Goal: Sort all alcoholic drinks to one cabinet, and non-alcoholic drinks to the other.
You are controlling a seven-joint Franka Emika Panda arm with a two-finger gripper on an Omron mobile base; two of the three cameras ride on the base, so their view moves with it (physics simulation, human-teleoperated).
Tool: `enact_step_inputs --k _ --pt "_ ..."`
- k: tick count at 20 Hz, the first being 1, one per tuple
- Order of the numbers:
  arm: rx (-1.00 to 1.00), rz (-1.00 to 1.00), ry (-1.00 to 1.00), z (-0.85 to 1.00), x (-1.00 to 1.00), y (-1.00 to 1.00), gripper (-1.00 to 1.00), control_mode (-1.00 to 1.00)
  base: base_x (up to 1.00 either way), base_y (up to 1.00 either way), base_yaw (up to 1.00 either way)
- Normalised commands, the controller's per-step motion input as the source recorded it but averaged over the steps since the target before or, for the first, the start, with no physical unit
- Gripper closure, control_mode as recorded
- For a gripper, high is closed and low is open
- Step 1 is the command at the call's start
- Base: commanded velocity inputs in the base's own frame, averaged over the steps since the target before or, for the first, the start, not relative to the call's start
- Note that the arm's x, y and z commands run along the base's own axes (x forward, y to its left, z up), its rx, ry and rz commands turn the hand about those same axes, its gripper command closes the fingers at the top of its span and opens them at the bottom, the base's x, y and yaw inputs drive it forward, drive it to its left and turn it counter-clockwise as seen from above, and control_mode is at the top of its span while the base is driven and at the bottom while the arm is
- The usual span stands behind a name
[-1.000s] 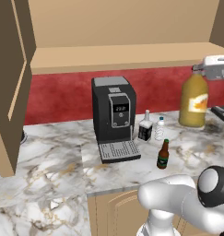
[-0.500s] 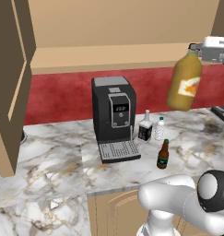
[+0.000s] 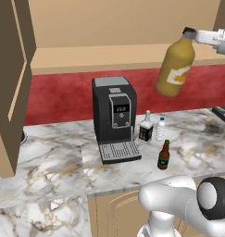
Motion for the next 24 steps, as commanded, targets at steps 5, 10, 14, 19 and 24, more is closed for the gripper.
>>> enact_step_inputs --k 5,10,14,19,24 --pt "-0.22 0.00 -0.15 0.21 0.00 0.28 1.00 -1.00 0.00 0.00 0.00" --pt "-0.17 0.00 -0.02 0.32 0.00 0.30 1.00 -1.00 0.00 0.00 0.00" --pt "-0.04 0.00 0.00 0.39 0.00 0.29 1.00 -1.00 0.00 0.00 0.00" --pt "0.01 0.00 0.00 0.11 0.00 0.27 1.00 -1.00 0.00 0.00 0.00" --pt "0.04 0.00 0.00 0.00 0.03 0.21 1.00 -1.00 0.00 0.00 0.00"
